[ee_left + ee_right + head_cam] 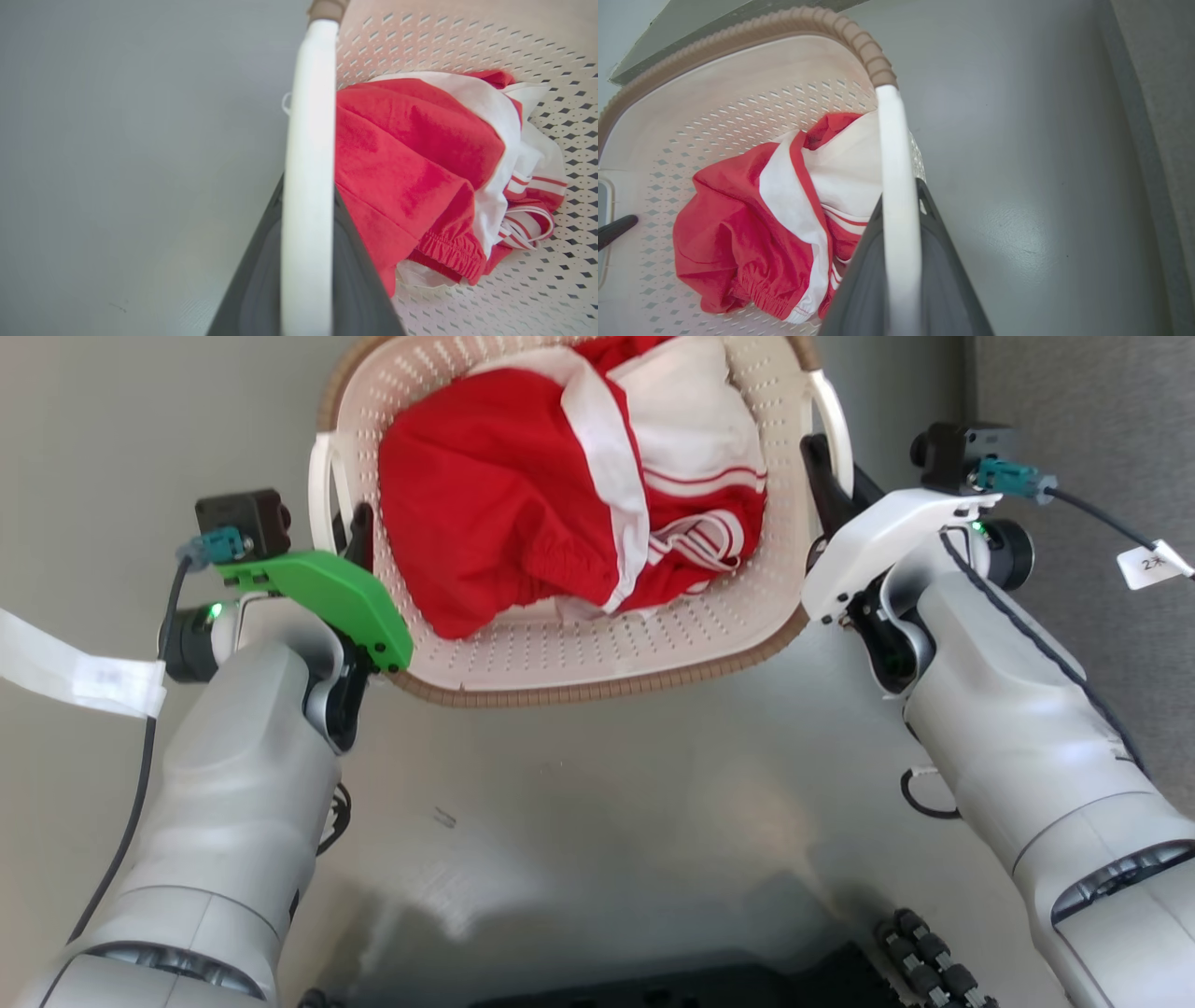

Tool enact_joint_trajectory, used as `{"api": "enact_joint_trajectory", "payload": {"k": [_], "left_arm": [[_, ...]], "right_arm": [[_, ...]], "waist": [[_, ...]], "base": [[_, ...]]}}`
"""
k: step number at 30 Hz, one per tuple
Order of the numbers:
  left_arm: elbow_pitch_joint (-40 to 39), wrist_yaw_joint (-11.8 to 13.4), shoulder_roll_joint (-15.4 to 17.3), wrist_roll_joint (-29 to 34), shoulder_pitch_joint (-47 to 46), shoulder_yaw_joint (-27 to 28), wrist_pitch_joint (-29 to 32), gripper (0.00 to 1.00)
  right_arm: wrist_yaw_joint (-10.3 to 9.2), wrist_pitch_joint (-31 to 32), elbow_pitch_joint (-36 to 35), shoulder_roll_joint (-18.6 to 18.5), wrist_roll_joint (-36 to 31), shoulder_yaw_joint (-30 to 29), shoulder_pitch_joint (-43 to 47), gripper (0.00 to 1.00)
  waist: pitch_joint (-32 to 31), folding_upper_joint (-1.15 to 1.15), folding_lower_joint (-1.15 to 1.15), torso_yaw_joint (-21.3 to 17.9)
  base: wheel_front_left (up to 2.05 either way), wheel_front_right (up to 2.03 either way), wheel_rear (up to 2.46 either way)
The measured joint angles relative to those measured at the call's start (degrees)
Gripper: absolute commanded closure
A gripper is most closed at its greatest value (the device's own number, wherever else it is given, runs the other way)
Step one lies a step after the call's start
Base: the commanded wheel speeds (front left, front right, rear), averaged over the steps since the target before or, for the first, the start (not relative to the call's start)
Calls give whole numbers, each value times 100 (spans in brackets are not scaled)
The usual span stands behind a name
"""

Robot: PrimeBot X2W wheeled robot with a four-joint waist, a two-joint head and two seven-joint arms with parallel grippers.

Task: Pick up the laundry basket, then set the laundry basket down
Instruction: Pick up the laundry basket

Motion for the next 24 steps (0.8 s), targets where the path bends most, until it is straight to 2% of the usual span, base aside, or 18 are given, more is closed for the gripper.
{"api": "enact_joint_trajectory", "payload": {"k": [24], "left_arm": [[554, -79, -9, -352, 751, -338, 656, 100]], "right_arm": [[-25, 680, 64, 35, 951, 784, 830, 100]], "waist": [[-1582, 0, 0, -207]], "base": [[0, 0, 0]]}}
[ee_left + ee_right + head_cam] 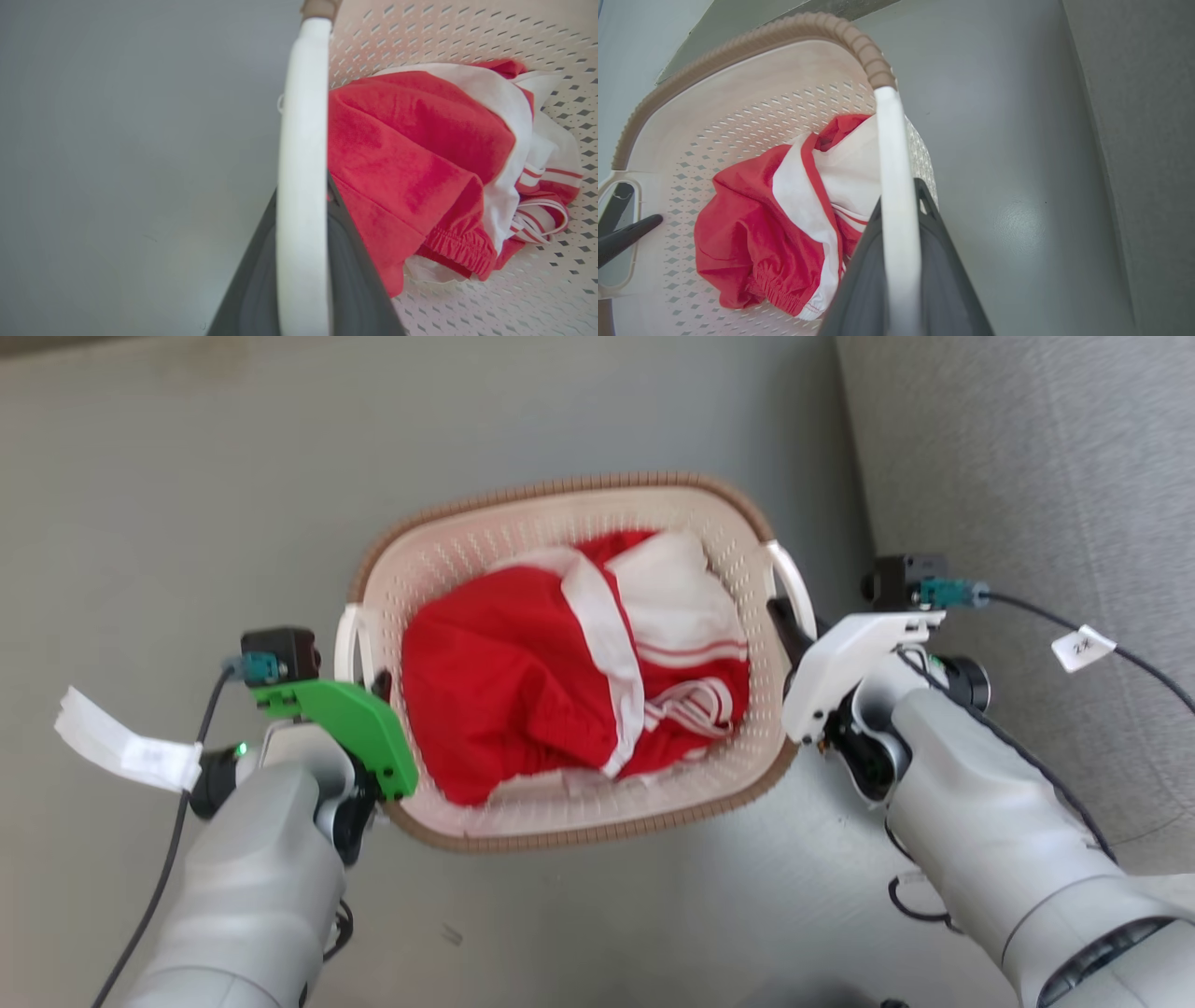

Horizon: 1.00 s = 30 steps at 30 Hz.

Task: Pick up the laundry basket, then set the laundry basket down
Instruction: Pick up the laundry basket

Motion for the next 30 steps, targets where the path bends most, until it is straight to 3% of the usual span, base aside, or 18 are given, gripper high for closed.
{"api": "enact_joint_trajectory", "payload": {"k": [30], "left_arm": [[40, -60, -2, -678, 1398, -389, 878, 100]], "right_arm": [[-9, 846, 198, 8, 599, 778, 1234, 100]], "waist": [[-2193, 0, -1, -122]], "base": [[0, 0, 0]]}}
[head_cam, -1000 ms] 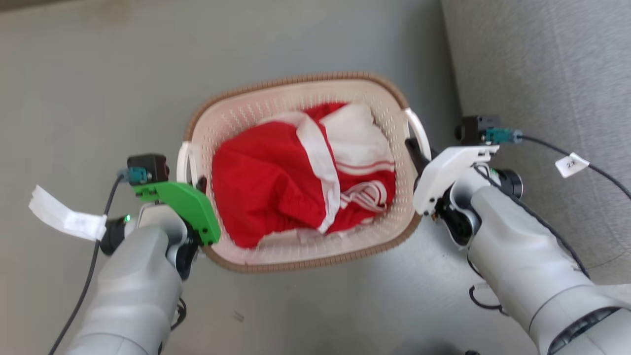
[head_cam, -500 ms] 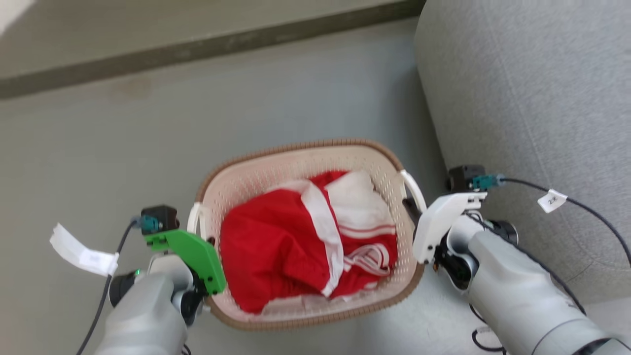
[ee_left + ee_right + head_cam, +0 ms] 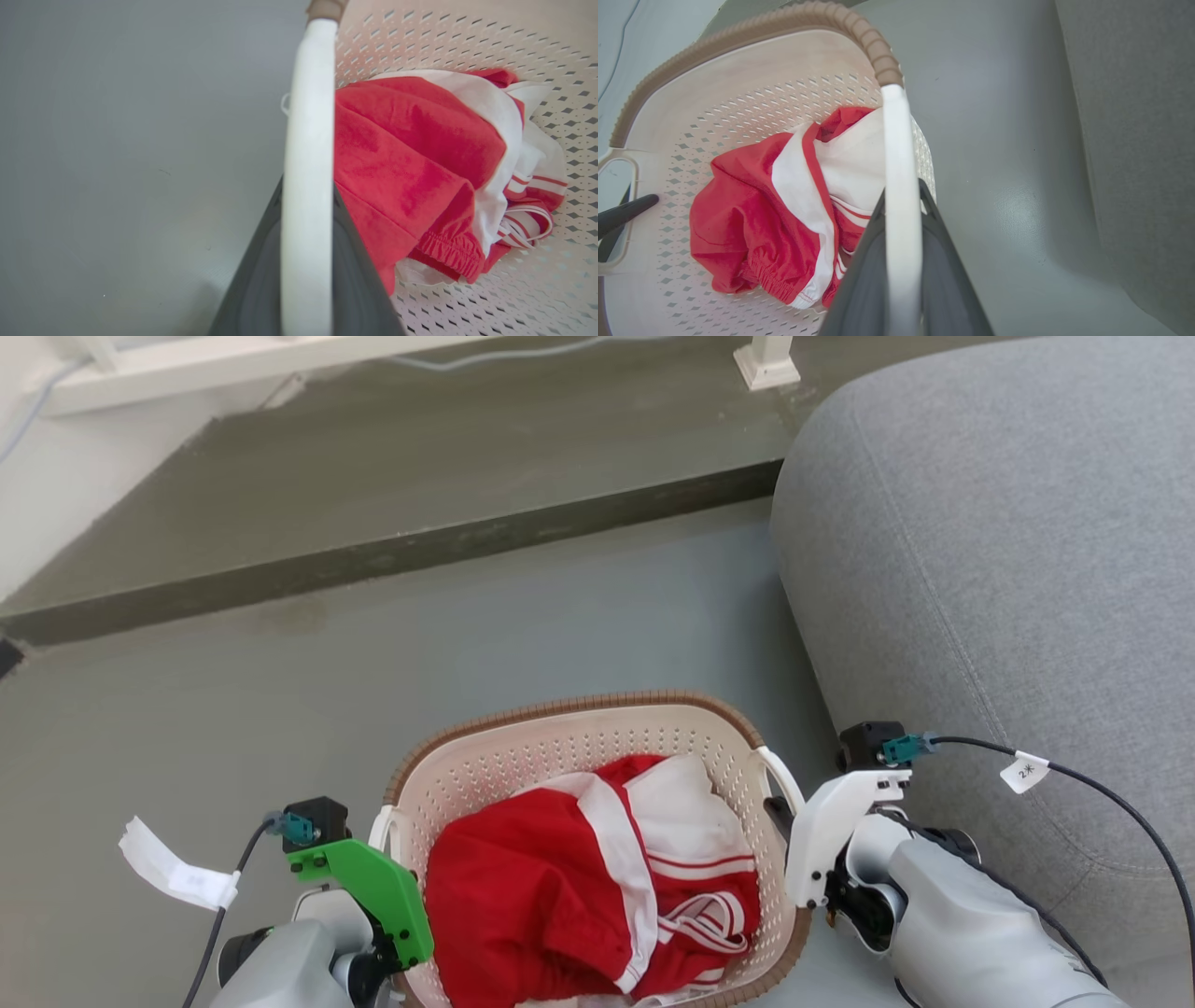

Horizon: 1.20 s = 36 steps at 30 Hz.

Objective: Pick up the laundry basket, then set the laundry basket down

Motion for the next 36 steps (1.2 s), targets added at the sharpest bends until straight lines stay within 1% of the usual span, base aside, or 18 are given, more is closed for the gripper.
{"api": "enact_joint_trajectory", "payload": {"k": [13, 24, 36], "left_arm": [[-115, 42, 15, -174, 211, -134, 180, 100], [-219, 168, 35, -233, 217, -279, 301, 100], [-367, 288, 70, -433, 218, -401, 369, 100]], "right_arm": [[-2, 246, 40, -18, 102, 167, 49, 100], [-7, 302, 40, -46, 178, 264, 51, 100], [-7, 319, 41, -76, 353, 313, 50, 100]], "waist": [[-482, 0, 0, -4], [-526, 0, 0, -8], [-483, 0, 0, 22]], "base": [[0, 0, 0], [0, 0, 0], [0, 0, 0]]}}
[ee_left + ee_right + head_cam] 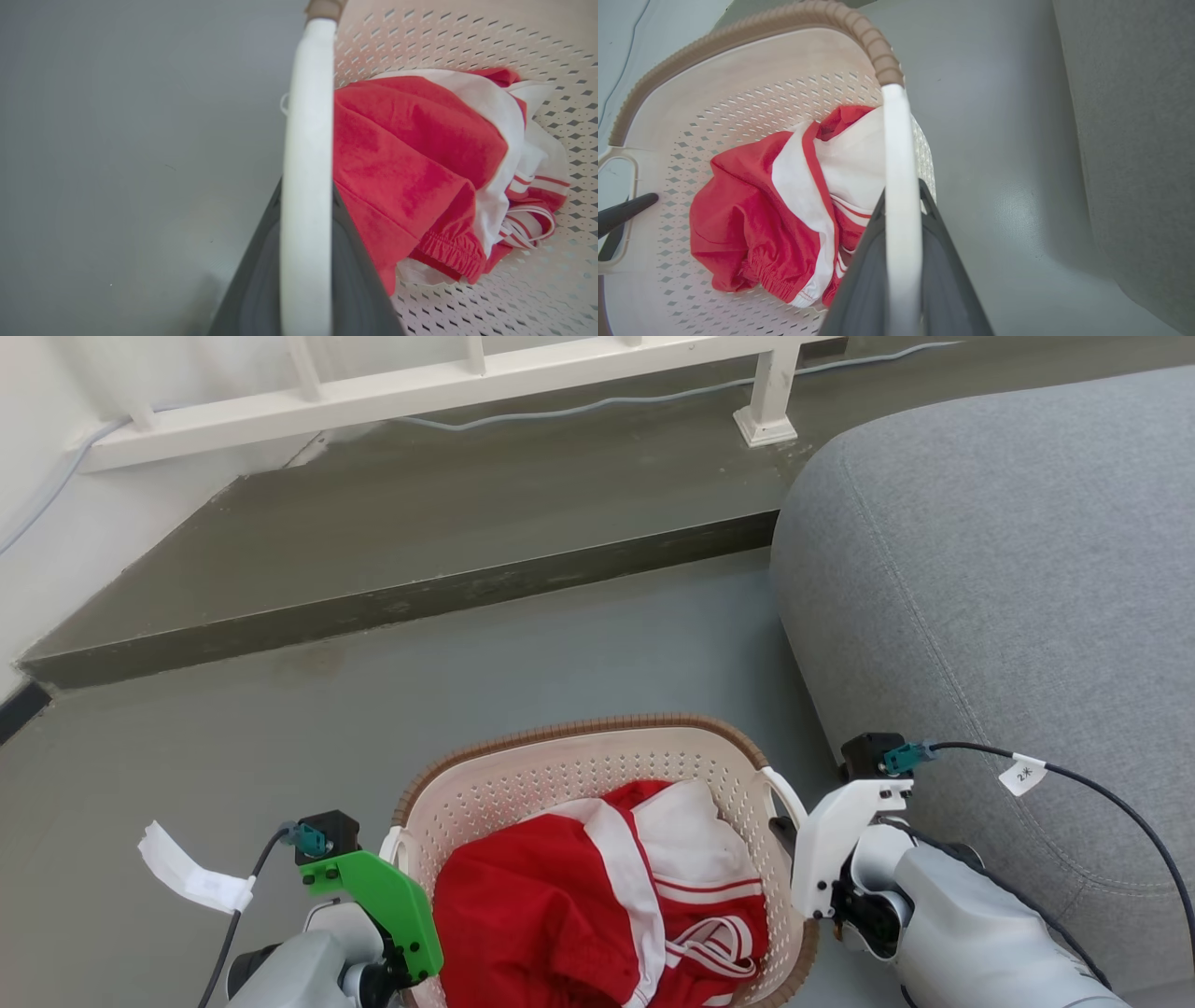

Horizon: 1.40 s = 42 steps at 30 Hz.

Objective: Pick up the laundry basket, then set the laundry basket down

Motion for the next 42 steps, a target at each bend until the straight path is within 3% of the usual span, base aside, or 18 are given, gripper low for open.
{"api": "enact_joint_trajectory", "payload": {"k": [30, 42], "left_arm": [[-78, 177, 20, -175, -1, -174, -23, 100], [-247, 304, 33, -300, -207, -111, -469, 100]], "right_arm": [[-1, -14, 22, -23, 110, 172, -54, 100], [0, -280, 69, -31, 109, 158, -486, 100]], "waist": [[156, 0, 0, -22], [582, 0, 0, -56]], "base": [[0, 0, 0], [0, 0, 0]]}}
